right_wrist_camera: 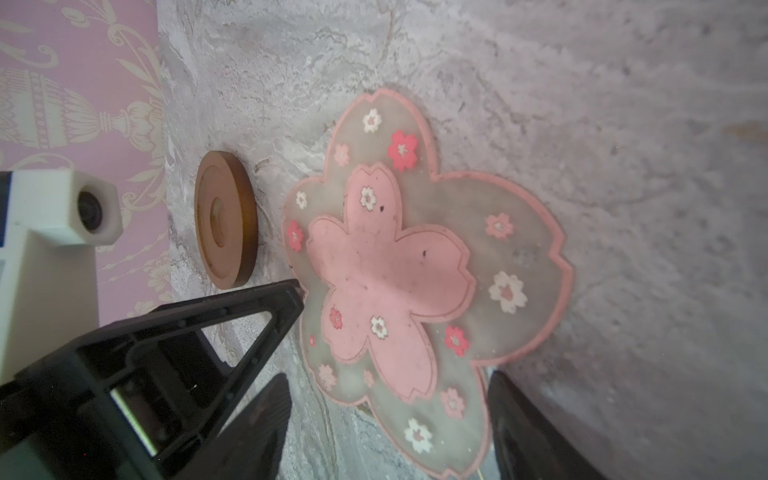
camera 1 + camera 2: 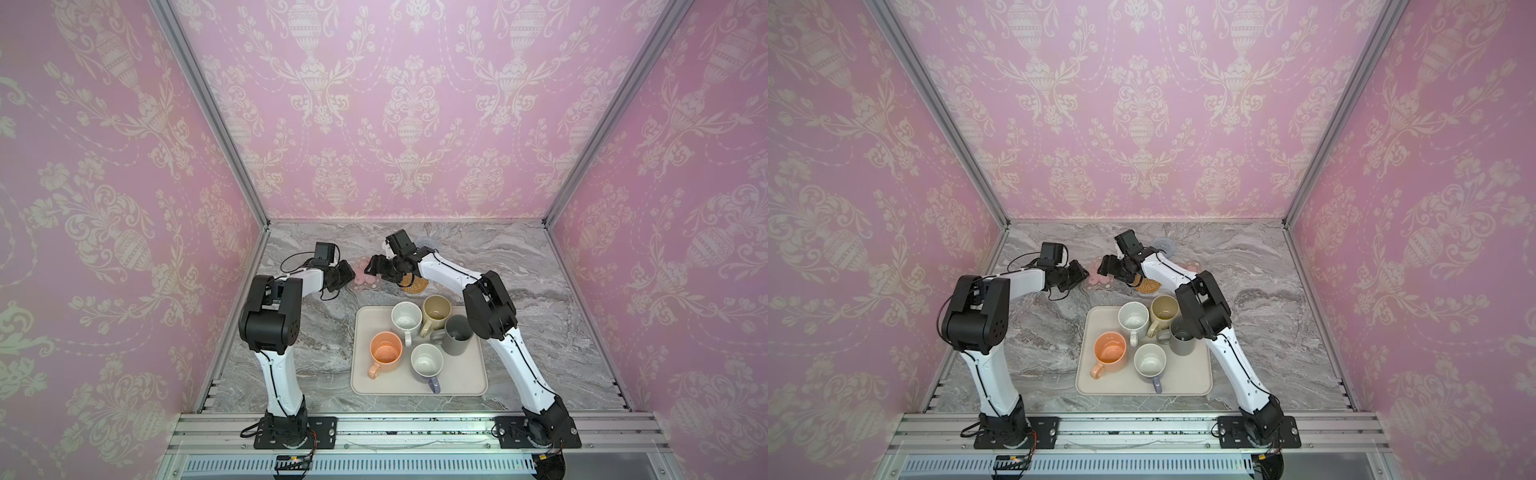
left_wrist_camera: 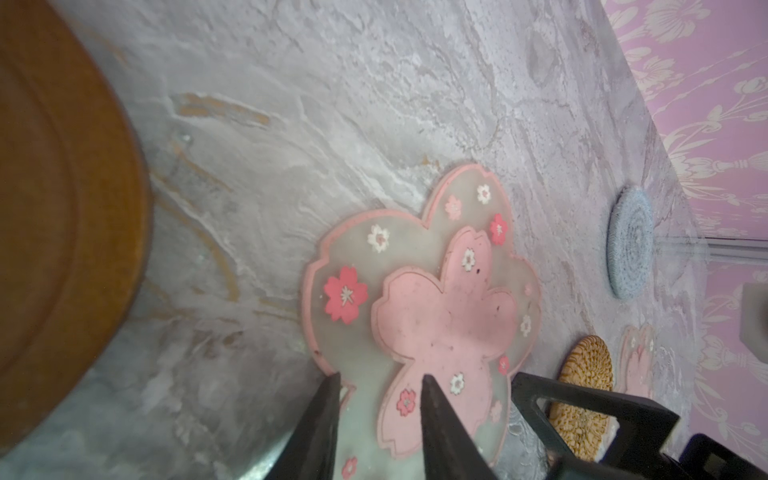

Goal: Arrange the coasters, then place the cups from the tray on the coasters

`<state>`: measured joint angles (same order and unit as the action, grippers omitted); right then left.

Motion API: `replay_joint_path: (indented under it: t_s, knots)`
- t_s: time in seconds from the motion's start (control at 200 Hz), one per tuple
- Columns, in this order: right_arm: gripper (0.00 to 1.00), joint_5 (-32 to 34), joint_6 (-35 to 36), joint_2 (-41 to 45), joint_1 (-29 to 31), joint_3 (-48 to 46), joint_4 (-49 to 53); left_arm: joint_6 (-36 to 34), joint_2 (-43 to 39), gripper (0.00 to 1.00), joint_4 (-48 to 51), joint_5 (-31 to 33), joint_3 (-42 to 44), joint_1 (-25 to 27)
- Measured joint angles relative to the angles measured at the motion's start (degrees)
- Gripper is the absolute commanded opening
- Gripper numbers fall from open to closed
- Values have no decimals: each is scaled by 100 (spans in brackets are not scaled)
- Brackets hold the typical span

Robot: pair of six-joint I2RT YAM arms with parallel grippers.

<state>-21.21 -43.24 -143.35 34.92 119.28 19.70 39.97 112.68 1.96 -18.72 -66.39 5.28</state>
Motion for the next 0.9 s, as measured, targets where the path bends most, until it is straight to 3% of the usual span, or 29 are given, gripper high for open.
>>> replay_joint_path:
  t_s: [0.57,0.901]
  knots:
    - [77,-245,125,551,-46,-970,-402,-162,-750,39,1021,4,-179,24]
    - [77,-262,122,754,-142,-1355,-577,-271,-719,39,1320,177,-195,24]
